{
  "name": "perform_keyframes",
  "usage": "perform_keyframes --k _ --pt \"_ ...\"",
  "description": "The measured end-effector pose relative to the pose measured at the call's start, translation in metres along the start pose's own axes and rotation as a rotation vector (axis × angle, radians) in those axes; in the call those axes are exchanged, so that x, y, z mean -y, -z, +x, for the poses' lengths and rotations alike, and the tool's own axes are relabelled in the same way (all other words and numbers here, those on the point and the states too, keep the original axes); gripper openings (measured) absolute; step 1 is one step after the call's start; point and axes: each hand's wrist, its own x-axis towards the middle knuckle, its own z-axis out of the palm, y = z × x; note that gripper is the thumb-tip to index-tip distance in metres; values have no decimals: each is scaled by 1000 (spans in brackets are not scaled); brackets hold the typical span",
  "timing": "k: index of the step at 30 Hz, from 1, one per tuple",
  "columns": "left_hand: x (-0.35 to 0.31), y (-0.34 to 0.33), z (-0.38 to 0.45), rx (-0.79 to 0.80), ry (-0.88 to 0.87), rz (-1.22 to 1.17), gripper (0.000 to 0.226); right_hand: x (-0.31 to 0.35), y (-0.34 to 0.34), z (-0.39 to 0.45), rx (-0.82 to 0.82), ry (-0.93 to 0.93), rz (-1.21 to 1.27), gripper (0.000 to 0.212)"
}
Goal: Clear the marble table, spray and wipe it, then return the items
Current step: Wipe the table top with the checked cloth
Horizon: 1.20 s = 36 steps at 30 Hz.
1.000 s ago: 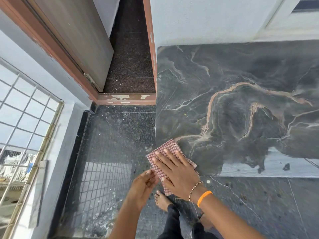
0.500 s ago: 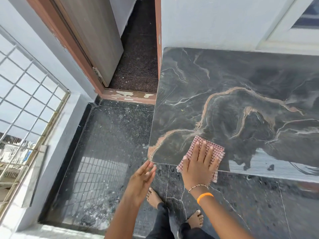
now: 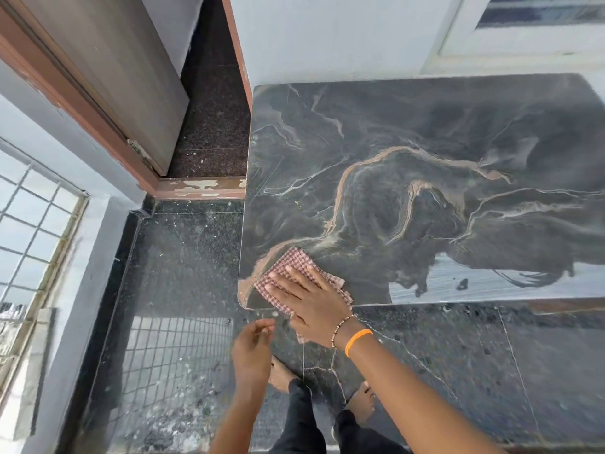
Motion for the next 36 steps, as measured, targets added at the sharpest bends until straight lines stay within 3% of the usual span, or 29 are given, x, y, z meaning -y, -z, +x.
perform_keyframes --k 4,8,15,18,21,26,33,36 --pt "-10 -33 -21 143 -552 447 36 -58 -2 -56 -55 -243 31 65" --pt "-17 -66 -33 338 -880 730 63 -126 -4 -117 -81 -552 18 61" --pt "-13 -89 -53 344 -860 1045 84 -208 -7 -192 -145 -1019 140 59" --pt "-18 -88 -55 326 -854 1072 89 -196 -8 -183 -265 -1216 218 58" --pt "-14 -88 -59 347 -822 1052 76 -157 -7 -146 -340 -1363 308 61" --pt "-4 -82 -59 289 -680 813 62 -96 -4 -76 -273 -1105 321 68" --pt "-8 -87 -66 150 -581 740 52 -57 -4 -54 -123 -302 210 63" --pt "-10 -100 -73 160 -622 787 51 -77 -12 -86 -117 -104 147 59"
